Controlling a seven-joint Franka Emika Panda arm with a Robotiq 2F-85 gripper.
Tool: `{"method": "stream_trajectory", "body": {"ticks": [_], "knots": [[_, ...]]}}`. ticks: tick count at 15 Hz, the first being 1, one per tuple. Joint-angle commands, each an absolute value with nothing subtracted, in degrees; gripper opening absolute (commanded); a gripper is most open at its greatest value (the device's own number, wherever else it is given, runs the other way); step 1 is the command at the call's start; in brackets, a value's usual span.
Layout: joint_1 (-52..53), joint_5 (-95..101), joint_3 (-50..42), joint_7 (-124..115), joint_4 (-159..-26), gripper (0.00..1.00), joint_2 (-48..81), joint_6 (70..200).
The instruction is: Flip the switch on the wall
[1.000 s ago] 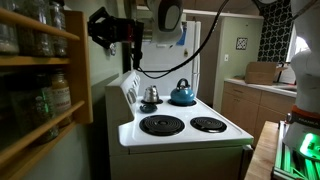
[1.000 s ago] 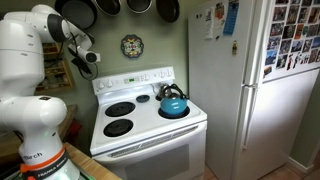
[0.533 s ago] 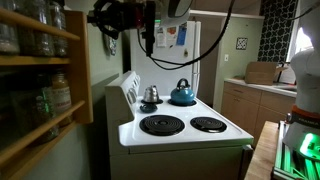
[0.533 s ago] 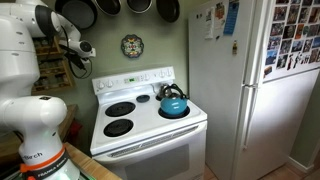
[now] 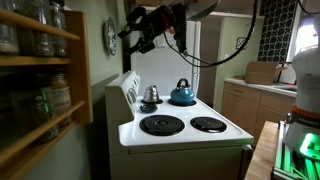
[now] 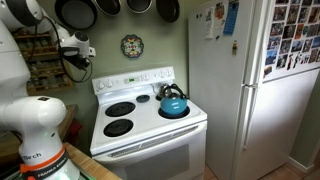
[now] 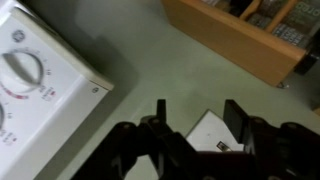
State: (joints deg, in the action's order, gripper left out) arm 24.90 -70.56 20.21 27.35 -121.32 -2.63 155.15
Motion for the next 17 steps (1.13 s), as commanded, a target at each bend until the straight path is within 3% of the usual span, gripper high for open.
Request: {"method": "stream_trajectory", "body": {"ticks": [1,3,11,17], "knots": [[21.19,-54.44,19.72,11.75,-128.66,0.93,-10.06,148.45],[16.48,-44.91,21.42,3.02,-128.45,1.00,-12.38,141.84],[15.96,-21.40,20.08,-24.68,-111.95,1.00,-12.27,105.46],[17.18,-24.31,19.64,-20.79,-111.03,1.00,-11.15,104.61]]}}
